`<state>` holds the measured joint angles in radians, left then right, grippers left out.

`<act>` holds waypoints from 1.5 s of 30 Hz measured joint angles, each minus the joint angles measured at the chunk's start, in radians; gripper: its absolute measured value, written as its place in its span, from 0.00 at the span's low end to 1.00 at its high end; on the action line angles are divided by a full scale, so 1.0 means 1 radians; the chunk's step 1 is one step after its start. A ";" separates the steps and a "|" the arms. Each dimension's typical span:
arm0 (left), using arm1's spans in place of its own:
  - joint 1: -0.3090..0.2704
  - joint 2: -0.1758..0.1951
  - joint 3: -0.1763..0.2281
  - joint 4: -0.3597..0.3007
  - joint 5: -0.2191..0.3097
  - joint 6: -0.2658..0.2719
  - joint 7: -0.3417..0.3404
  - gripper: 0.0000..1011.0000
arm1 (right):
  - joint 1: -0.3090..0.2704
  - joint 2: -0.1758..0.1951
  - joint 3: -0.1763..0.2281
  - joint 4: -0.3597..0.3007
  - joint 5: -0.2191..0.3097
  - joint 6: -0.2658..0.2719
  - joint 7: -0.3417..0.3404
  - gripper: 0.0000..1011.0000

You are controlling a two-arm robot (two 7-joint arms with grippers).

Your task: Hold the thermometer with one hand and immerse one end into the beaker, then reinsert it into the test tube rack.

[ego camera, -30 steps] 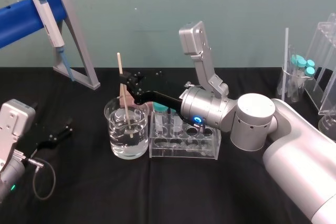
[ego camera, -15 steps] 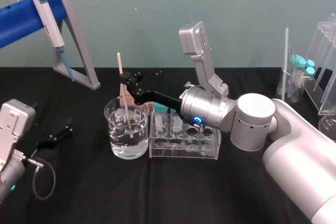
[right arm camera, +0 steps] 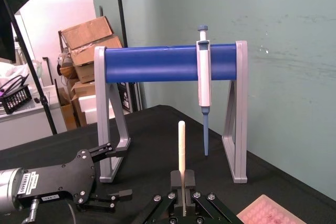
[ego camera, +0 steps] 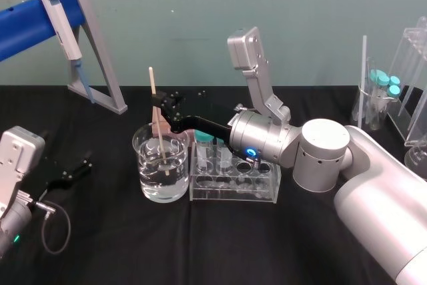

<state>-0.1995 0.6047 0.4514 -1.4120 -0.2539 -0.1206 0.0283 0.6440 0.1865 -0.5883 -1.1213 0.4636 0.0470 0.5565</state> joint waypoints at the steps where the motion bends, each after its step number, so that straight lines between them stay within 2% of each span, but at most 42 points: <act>1: 0.000 0.000 0.000 0.000 0.000 0.000 0.000 0.99 | 0.000 0.000 0.000 0.000 0.000 0.000 0.000 0.03; 45: 0.000 0.000 0.000 0.000 0.000 0.000 0.000 0.99 | 0.000 0.000 0.000 0.000 0.000 0.000 0.000 0.03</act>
<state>-0.1995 0.6047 0.4514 -1.4120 -0.2539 -0.1205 0.0283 0.6440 0.1866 -0.5883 -1.1213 0.4636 0.0470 0.5565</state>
